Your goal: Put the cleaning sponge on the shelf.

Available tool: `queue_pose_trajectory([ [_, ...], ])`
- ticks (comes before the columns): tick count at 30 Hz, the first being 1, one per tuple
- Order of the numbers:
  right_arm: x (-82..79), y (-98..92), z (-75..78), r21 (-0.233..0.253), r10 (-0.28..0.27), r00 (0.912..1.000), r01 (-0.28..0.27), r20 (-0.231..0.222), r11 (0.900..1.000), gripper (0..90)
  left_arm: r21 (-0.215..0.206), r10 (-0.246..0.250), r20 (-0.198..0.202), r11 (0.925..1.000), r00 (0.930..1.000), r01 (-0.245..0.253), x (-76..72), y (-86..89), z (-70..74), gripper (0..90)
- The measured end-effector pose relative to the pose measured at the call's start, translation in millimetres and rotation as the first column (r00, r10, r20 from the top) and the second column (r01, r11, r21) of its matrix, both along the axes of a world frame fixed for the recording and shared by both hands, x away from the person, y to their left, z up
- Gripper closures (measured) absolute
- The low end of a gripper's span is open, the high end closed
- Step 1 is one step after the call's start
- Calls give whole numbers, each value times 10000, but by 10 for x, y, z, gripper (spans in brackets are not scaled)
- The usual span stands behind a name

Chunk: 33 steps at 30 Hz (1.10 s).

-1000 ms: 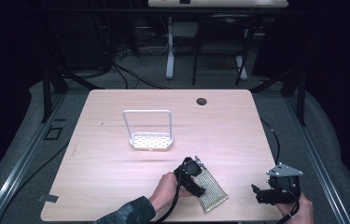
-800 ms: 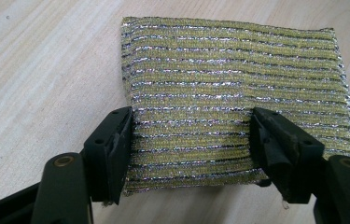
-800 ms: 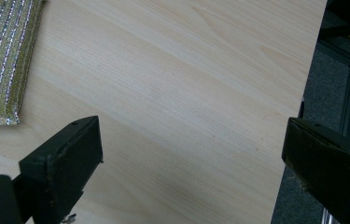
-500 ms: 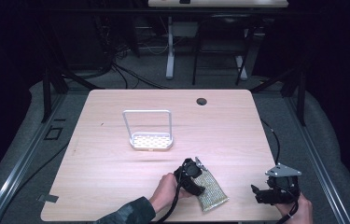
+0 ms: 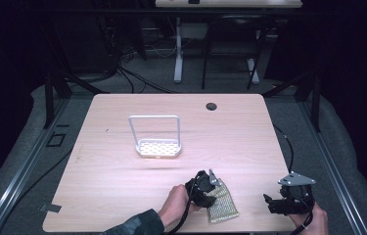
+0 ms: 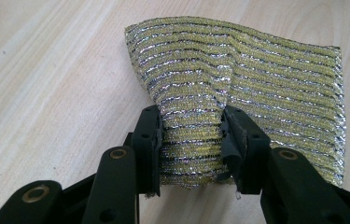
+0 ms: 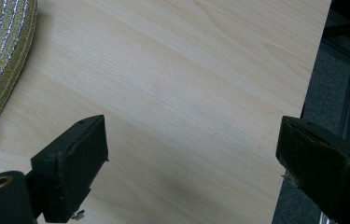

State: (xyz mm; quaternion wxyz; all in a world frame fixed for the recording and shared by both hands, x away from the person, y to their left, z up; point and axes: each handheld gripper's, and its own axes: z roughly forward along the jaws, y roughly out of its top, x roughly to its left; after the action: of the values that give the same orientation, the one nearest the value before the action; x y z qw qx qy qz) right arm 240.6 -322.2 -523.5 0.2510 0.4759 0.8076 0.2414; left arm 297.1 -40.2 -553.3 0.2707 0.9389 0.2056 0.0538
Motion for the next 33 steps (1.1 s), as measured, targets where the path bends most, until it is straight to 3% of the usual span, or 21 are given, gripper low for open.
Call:
queue_pose_trajectory([
  [17,-10,-22,3,7,25,10000,-25,12,10000,83,-359,-110,45,9993,9999,112,2,81,150,608],
  [23,-10,-19,3,-57,76,10000,-76,-13,10000,83,-611,102,319,9981,9994,-83,-7,158,232,610],
  [33,-2,4,-4,-35,90,10000,-90,23,10000,85,-889,335,328,9956,9989,-305,5,310,332,610],
])
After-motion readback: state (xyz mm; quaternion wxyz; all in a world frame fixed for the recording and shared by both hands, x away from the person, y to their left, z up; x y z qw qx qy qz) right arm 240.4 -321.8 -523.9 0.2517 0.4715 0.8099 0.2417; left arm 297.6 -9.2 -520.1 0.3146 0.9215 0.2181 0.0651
